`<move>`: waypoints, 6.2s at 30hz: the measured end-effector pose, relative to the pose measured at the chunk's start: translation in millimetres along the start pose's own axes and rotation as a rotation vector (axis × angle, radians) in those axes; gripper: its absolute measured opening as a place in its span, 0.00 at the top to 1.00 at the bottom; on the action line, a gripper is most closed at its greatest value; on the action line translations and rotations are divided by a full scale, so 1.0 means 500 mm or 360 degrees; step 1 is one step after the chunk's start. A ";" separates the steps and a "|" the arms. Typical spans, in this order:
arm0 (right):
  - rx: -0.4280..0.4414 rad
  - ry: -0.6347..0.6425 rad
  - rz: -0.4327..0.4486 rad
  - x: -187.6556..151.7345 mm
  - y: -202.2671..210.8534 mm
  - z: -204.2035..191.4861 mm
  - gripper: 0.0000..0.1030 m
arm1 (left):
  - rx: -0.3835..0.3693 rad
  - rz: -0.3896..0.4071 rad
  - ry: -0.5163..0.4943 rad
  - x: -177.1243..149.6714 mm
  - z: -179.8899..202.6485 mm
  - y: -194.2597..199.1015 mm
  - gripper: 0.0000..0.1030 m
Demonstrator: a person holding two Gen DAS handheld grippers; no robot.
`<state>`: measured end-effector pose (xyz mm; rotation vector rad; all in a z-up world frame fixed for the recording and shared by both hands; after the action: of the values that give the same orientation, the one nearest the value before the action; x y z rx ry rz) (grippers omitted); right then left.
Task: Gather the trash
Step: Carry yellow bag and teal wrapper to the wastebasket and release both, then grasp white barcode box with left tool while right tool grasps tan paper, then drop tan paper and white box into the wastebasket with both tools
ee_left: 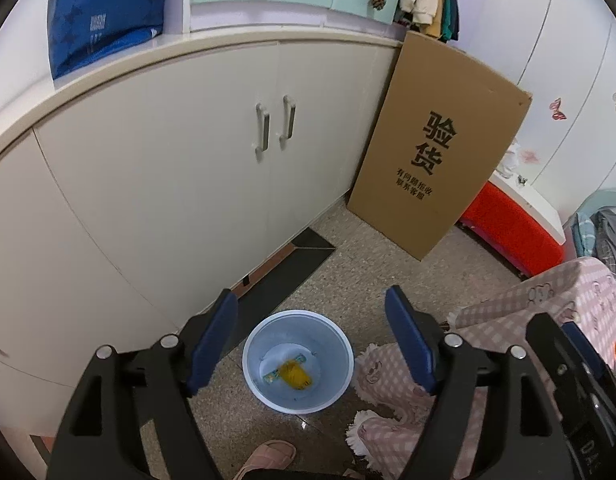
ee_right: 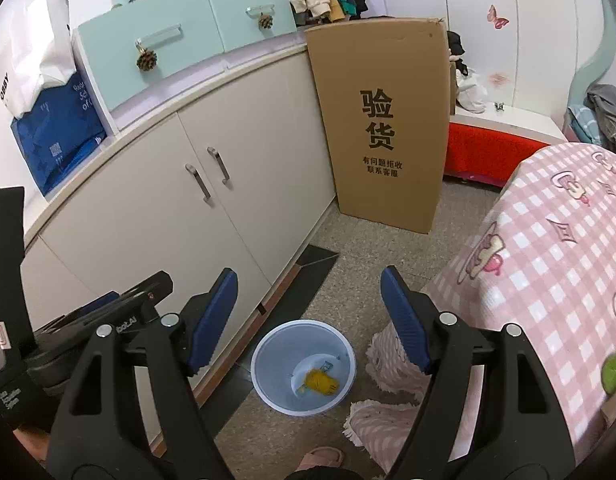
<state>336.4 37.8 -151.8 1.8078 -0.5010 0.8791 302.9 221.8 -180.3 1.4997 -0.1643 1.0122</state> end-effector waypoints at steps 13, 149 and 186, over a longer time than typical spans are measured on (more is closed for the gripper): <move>-0.0049 -0.0071 0.0174 0.005 0.203 0.050 0.27 | -0.0250 0.0137 -0.0125 -0.035 0.090 0.190 0.24; 0.0136 0.0113 -0.0226 -0.041 -0.107 -0.048 0.38 | -0.0068 -0.0252 -0.0003 -0.044 -0.031 -0.106 0.97; 0.0015 -0.0020 -0.0030 -0.026 0.054 0.021 0.34 | -0.0064 -0.0261 0.0047 -0.039 0.003 -0.026 0.33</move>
<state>312.9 16.7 -147.5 1.8250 -0.4874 0.8591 300.1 214.7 -202.5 1.4365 -0.0397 0.8939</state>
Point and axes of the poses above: each gripper's, at about its wrist camera, not at the fingertips, and y roughly against the way its jaws point, z to its right, x to its top, the point moved 4 cm from there along -y, roughly the way its jaws point, and after that the axes turned 2 degrees about z, right-handed, at the moved point
